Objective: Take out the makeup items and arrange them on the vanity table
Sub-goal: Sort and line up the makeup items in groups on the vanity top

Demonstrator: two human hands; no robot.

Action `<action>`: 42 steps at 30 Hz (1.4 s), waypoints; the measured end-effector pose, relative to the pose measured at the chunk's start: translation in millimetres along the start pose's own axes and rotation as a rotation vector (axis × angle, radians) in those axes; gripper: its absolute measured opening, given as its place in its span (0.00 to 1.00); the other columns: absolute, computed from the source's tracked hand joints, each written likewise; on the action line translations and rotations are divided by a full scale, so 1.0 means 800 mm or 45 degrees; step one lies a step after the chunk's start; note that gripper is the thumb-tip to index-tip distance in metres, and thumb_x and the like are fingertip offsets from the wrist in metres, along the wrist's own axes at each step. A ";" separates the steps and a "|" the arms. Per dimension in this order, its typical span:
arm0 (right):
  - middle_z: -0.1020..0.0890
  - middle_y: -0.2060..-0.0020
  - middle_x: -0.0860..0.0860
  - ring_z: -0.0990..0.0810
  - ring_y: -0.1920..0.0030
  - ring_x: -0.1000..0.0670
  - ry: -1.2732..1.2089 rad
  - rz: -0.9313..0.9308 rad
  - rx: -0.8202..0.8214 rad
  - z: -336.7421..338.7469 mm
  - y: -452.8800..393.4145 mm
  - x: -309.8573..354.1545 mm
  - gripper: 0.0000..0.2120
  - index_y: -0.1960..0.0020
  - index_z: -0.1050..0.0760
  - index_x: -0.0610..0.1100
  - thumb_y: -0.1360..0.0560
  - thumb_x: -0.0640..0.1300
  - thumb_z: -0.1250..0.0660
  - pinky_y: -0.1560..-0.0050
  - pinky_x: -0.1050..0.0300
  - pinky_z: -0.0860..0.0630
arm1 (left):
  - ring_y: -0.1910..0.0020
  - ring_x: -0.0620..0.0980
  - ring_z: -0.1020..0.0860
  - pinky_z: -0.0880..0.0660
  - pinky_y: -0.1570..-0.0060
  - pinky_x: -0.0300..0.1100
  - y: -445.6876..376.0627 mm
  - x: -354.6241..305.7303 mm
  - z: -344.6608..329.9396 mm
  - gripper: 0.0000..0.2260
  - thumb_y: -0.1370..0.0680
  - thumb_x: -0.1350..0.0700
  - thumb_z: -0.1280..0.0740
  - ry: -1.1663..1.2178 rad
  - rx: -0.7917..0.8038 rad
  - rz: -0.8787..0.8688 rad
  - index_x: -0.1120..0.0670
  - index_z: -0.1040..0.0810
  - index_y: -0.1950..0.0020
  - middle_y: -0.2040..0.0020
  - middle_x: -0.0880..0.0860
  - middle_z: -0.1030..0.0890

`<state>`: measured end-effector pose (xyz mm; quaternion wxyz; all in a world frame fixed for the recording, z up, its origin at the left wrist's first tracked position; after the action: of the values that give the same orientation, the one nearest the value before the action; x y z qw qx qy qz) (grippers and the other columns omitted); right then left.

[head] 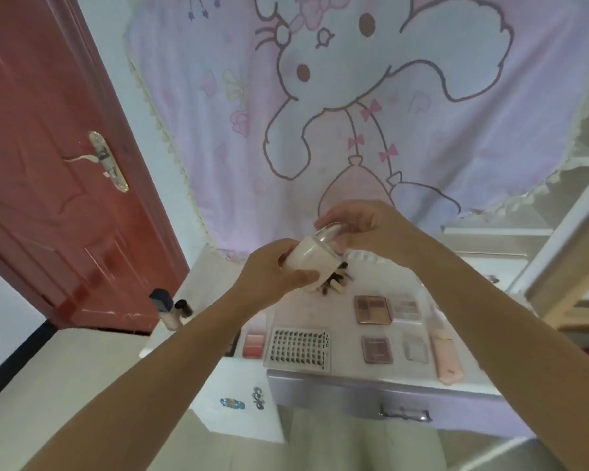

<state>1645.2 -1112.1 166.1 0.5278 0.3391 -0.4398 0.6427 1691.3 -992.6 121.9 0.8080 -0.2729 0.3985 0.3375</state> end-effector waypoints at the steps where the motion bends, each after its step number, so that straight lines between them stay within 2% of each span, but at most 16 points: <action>1: 0.21 0.56 0.54 0.21 0.60 0.64 -0.003 -0.037 0.006 0.000 0.007 -0.017 0.22 0.52 0.26 0.48 0.31 0.22 0.39 0.56 0.69 0.24 | 0.64 0.36 0.26 0.30 0.66 0.22 0.002 0.008 -0.016 0.13 0.32 0.58 0.27 0.013 0.026 0.019 0.42 0.26 0.58 0.62 0.40 0.24; 5: 0.22 0.51 0.55 0.21 0.59 0.60 -0.067 -0.209 -0.004 0.008 0.039 -0.090 0.26 0.45 0.31 0.56 0.31 0.28 0.34 0.52 0.62 0.23 | 0.63 0.38 0.26 0.29 0.66 0.23 0.005 0.041 -0.074 0.14 0.33 0.60 0.26 0.129 0.059 0.144 0.46 0.25 0.54 0.61 0.41 0.23; 7: 0.22 0.54 0.56 0.22 0.57 0.57 0.013 -0.294 0.019 0.011 0.053 -0.125 0.24 0.46 0.31 0.57 0.31 0.32 0.31 0.53 0.66 0.25 | 0.62 0.41 0.25 0.27 0.65 0.26 0.006 0.056 -0.100 0.14 0.33 0.61 0.27 0.171 0.059 0.202 0.47 0.25 0.52 0.59 0.44 0.23; 10: 0.23 0.64 0.58 0.26 0.62 0.53 0.140 -0.393 -0.011 0.020 0.067 -0.169 0.17 0.47 0.26 0.50 0.32 0.35 0.30 0.61 0.72 0.29 | 0.59 0.47 0.24 0.24 0.58 0.38 0.004 0.073 -0.139 0.15 0.33 0.62 0.27 0.225 0.070 0.281 0.50 0.25 0.50 0.58 0.46 0.23; 12: 0.23 0.65 0.56 0.26 0.63 0.51 0.091 -0.451 -0.016 0.024 0.074 -0.195 0.18 0.48 0.27 0.53 0.33 0.35 0.29 0.57 0.62 0.25 | 0.56 0.50 0.24 0.23 0.53 0.46 0.002 0.084 -0.162 0.15 0.32 0.63 0.27 0.237 0.095 0.347 0.51 0.25 0.49 0.57 0.48 0.23; 14: 0.20 0.59 0.49 0.25 0.60 0.47 0.069 -0.498 0.002 0.026 0.078 -0.219 0.23 0.47 0.30 0.57 0.34 0.36 0.28 0.52 0.53 0.24 | 0.56 0.50 0.24 0.24 0.53 0.44 0.001 0.098 -0.182 0.17 0.32 0.63 0.27 0.259 0.113 0.412 0.53 0.24 0.46 0.56 0.49 0.23; 16: 0.20 0.52 0.46 0.22 0.57 0.47 0.081 -0.523 0.036 0.025 0.081 -0.241 0.24 0.46 0.31 0.55 0.35 0.36 0.27 0.53 0.61 0.24 | 0.56 0.49 0.24 0.25 0.53 0.41 0.003 0.114 -0.198 0.17 0.33 0.63 0.26 0.249 0.113 0.470 0.54 0.24 0.46 0.55 0.50 0.22; 18: 0.22 0.56 0.52 0.23 0.59 0.54 0.151 -0.542 0.111 0.019 0.080 -0.260 0.20 0.48 0.28 0.52 0.35 0.37 0.27 0.61 0.74 0.28 | 0.55 0.49 0.24 0.27 0.51 0.42 0.007 0.130 -0.212 0.17 0.33 0.62 0.26 0.203 0.101 0.515 0.54 0.23 0.46 0.54 0.50 0.21; 21: 0.26 0.67 0.59 0.28 0.65 0.61 0.306 -0.546 0.271 -0.001 0.078 -0.285 0.11 0.55 0.24 0.47 0.35 0.38 0.27 0.66 0.77 0.33 | 0.54 0.49 0.25 0.29 0.49 0.44 0.014 0.156 -0.227 0.17 0.34 0.61 0.26 0.088 0.088 0.565 0.55 0.22 0.46 0.54 0.50 0.22; 23: 0.26 0.69 0.57 0.29 0.67 0.61 0.304 -0.554 0.332 -0.015 0.077 -0.298 0.09 0.58 0.24 0.47 0.35 0.37 0.28 0.68 0.77 0.34 | 0.54 0.49 0.26 0.30 0.49 0.44 0.019 0.173 -0.234 0.17 0.34 0.61 0.26 0.065 0.092 0.604 0.56 0.21 0.46 0.54 0.51 0.21; 25: 0.26 0.68 0.57 0.29 0.67 0.60 0.301 -0.569 0.388 -0.025 0.074 -0.309 0.09 0.55 0.22 0.44 0.34 0.38 0.28 0.68 0.76 0.34 | 0.55 0.48 0.27 0.30 0.52 0.41 0.019 0.189 -0.237 0.17 0.35 0.62 0.26 0.069 0.098 0.622 0.56 0.21 0.47 0.53 0.54 0.20; 30: 0.19 0.58 0.48 0.25 0.60 0.53 0.453 -0.556 0.398 -0.042 0.057 -0.329 0.12 0.50 0.22 0.41 0.34 0.40 0.29 0.62 0.68 0.32 | 0.57 0.47 0.27 0.34 0.58 0.26 0.007 0.223 -0.240 0.18 0.34 0.63 0.26 0.078 0.166 0.642 0.56 0.22 0.45 0.55 0.50 0.22; 32: 0.18 0.59 0.45 0.23 0.60 0.48 0.586 -0.544 0.393 -0.047 0.046 -0.336 0.09 0.55 0.22 0.39 0.34 0.40 0.30 0.60 0.60 0.29 | 0.48 0.50 0.25 0.30 0.49 0.33 0.005 0.238 -0.238 0.22 0.33 0.64 0.27 0.113 0.199 0.682 0.57 0.25 0.40 0.45 0.53 0.22; 34: 0.19 0.62 0.43 0.23 0.62 0.46 0.843 -0.504 0.462 -0.056 0.034 -0.344 0.05 0.62 0.25 0.38 0.33 0.41 0.34 0.64 0.60 0.32 | 0.39 0.50 0.28 0.33 0.41 0.38 0.006 0.254 -0.226 0.23 0.30 0.62 0.29 -0.036 0.217 0.669 0.55 0.29 0.36 0.38 0.53 0.27; 38: 0.26 0.64 0.46 0.29 0.62 0.49 1.160 -0.528 0.613 -0.080 0.020 -0.358 0.05 0.63 0.33 0.43 0.31 0.42 0.39 0.69 0.59 0.41 | 0.35 0.49 0.32 0.38 0.41 0.35 0.013 0.276 -0.199 0.19 0.26 0.59 0.34 -0.396 0.285 0.493 0.55 0.30 0.35 0.35 0.52 0.29; 42: 0.30 0.62 0.49 0.30 0.61 0.49 1.235 -0.604 0.685 -0.095 0.018 -0.363 0.04 0.57 0.30 0.43 0.29 0.43 0.39 0.67 0.59 0.38 | 0.38 0.50 0.29 0.34 0.42 0.36 0.021 0.295 -0.181 0.17 0.25 0.60 0.37 -0.484 0.299 0.422 0.57 0.29 0.35 0.36 0.53 0.28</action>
<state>1695.1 -1152.9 -127.5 0.6927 0.2177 0.1167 0.6776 1719.3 -1007.7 -153.9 0.8280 -0.0401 0.3156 0.4618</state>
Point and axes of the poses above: each hand's wrist, its own y-axis away from the middle knuckle, its own z-axis out of the back of the hand, x = y × z, the point moved 8 cm from there along -y, towards the middle knuckle
